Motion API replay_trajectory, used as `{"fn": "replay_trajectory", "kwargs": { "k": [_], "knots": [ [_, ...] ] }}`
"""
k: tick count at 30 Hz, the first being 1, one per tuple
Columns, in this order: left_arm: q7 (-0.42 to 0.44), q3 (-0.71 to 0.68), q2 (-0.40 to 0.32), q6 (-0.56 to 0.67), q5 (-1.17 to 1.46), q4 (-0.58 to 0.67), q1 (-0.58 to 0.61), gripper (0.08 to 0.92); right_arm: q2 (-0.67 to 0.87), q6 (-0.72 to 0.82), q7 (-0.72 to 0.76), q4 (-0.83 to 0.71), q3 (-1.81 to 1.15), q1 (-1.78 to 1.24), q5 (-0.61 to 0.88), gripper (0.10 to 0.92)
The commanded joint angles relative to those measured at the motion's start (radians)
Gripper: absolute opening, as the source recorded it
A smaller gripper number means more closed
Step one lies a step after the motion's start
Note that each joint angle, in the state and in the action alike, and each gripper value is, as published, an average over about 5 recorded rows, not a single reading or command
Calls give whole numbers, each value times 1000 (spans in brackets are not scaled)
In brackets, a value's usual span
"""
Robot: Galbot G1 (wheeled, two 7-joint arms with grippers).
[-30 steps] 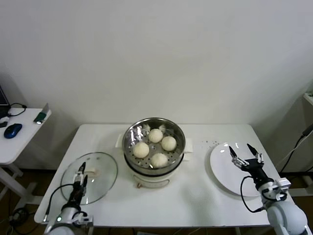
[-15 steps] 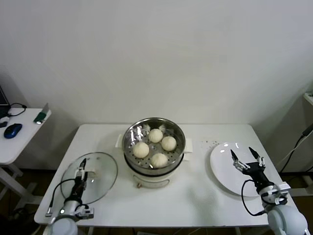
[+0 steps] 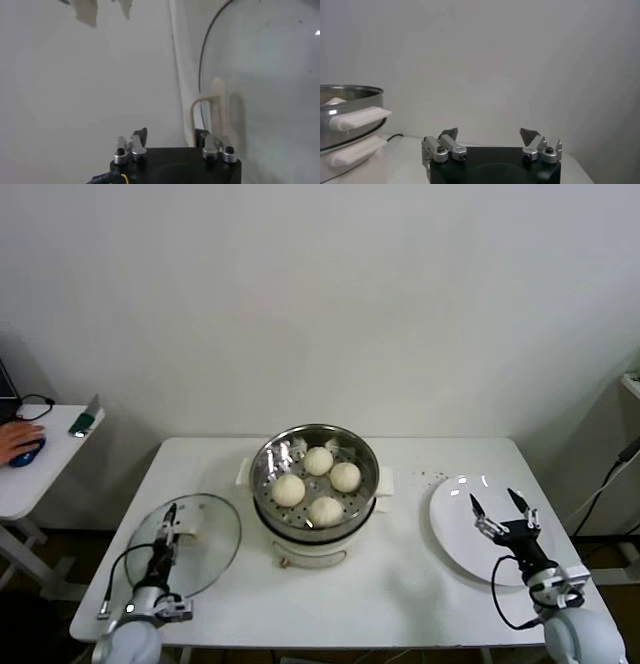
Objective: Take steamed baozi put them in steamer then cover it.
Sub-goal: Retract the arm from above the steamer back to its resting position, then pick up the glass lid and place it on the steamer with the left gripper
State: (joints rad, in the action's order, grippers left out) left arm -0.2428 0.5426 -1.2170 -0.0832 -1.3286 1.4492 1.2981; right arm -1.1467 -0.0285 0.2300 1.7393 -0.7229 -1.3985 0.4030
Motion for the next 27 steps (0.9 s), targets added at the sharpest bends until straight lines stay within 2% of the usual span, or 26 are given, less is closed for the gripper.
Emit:
{"fn": "replay_trajectory", "kwargs": {
  "k": [1, 10, 17, 22, 27],
  "knots": [
    [-30, -5, -6, 24, 27, -44, -24, 611, -14, -8, 3, -3, -2, 1, -25, 823],
    [-23, -4, -5, 39, 49, -16, -13, 351, -26, -18, 4, -15, -3, 10, -38, 823],
    [-16, -4, 5, 20, 81, 89, 24, 157, -24, -25, 5, -25, -2, 17, -45, 823],
    [-12, 3, 18, -37, 106, 218, 79, 142, -16, -24, 5, -30, 2, 26, -47, 823],
    [-4, 15, 35, -164, 121, 377, 164, 142, -7, -24, 5, -41, 5, 40, -49, 823]
  ]
}}
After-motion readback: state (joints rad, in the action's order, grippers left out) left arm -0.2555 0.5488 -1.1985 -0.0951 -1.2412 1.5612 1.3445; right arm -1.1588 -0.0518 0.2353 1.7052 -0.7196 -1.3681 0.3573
